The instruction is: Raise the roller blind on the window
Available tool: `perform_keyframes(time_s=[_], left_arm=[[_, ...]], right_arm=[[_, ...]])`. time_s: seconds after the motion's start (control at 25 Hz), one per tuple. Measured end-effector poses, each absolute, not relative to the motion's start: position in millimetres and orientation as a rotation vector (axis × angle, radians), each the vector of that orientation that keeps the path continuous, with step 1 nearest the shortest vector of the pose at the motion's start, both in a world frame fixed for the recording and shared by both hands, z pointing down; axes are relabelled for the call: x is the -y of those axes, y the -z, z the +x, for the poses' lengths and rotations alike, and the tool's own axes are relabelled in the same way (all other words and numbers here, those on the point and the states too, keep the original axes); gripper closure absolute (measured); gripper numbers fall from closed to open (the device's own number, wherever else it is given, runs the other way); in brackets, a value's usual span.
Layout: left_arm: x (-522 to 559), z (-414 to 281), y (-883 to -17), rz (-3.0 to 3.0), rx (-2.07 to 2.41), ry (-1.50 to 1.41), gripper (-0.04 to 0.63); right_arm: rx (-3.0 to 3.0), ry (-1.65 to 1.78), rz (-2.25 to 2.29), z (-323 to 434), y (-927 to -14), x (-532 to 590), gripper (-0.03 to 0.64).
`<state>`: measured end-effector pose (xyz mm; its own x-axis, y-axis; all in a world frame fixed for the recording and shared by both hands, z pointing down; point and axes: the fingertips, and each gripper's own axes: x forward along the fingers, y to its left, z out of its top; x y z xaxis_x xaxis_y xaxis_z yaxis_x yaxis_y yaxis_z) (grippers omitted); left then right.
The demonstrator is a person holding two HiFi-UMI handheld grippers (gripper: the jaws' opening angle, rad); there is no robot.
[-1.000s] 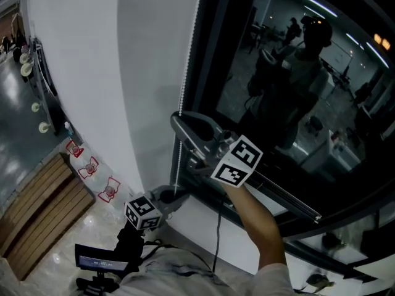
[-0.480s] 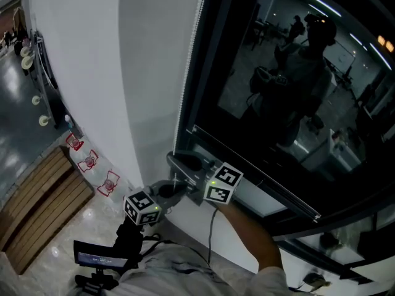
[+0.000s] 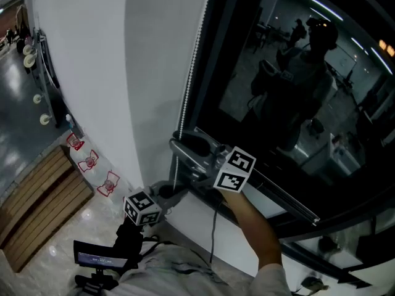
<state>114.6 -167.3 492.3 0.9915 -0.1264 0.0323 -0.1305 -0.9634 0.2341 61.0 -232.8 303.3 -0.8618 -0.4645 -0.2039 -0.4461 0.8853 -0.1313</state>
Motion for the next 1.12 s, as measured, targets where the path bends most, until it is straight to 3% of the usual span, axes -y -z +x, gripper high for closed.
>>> perform_keyframes(time_s=[0.64, 1.12], left_arm=[[167, 115, -491, 2.909, 0.189, -0.030, 0.597], [167, 115, -491, 2.898, 0.192, -0.024, 0.597]], right_arm=[[-2.710, -0.314, -0.567, 62, -115, 231, 0.540], [-2.655, -0.465, -0.578, 69, -29, 237, 0.543]])
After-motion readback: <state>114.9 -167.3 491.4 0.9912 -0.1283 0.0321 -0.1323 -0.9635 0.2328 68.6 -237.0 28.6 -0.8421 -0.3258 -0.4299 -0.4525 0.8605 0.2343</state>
